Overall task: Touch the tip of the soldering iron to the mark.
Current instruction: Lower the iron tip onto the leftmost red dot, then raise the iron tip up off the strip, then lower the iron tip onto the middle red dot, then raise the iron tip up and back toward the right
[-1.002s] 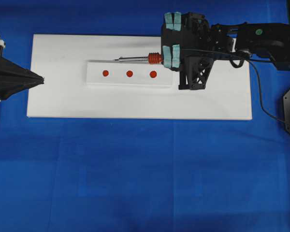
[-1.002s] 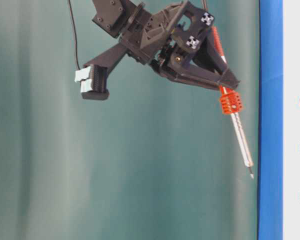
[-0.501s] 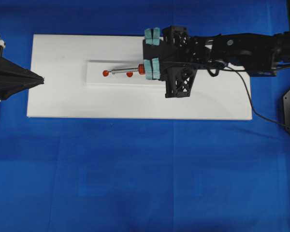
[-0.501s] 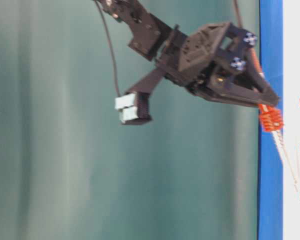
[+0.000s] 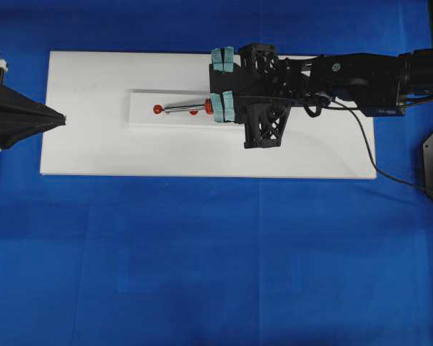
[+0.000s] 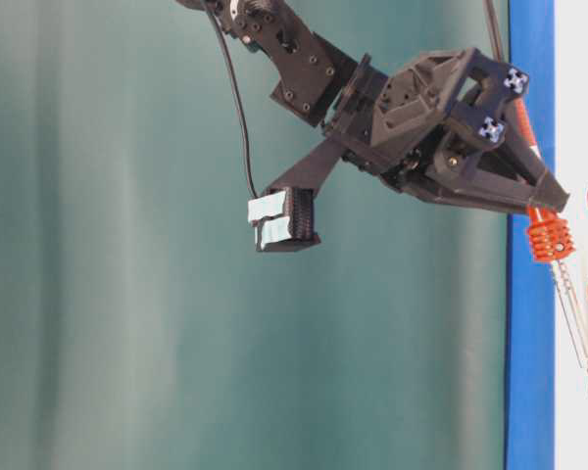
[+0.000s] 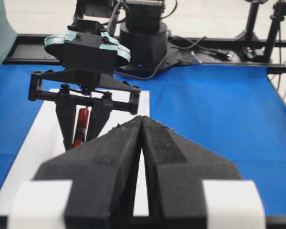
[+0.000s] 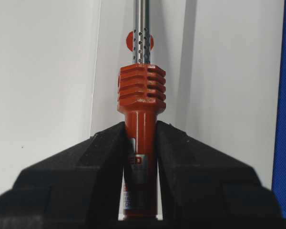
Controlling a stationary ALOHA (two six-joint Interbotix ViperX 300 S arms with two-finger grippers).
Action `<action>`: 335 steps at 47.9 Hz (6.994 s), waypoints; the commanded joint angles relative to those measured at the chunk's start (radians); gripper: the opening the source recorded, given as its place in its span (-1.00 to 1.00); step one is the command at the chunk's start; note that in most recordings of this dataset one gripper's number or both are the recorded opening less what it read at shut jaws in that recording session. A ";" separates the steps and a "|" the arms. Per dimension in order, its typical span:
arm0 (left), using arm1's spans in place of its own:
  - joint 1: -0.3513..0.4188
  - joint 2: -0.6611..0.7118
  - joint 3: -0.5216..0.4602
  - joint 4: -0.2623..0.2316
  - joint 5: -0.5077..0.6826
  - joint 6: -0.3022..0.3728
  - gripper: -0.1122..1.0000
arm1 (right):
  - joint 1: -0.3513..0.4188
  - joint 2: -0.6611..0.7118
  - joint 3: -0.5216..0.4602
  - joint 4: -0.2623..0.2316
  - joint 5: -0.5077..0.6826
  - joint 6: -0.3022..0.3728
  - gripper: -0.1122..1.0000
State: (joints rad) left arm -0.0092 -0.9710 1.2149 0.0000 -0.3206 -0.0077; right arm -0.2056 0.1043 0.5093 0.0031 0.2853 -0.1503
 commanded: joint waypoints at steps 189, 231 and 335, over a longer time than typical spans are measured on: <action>0.000 0.006 -0.005 0.002 -0.009 -0.002 -0.80 | -0.026 -0.400 0.041 -0.057 0.325 0.020 -0.69; 0.002 0.006 -0.005 0.003 -0.009 -0.002 -0.80 | -0.012 -0.170 0.103 -0.023 0.166 0.023 -0.69; 0.002 0.006 0.000 0.002 -0.009 -0.002 -0.80 | -0.025 -0.198 0.032 -0.026 0.227 0.021 -0.69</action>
State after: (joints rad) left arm -0.0107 -0.9710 1.2257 0.0000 -0.3206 -0.0092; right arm -0.2286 -0.0445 0.5829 -0.0215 0.4939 -0.1289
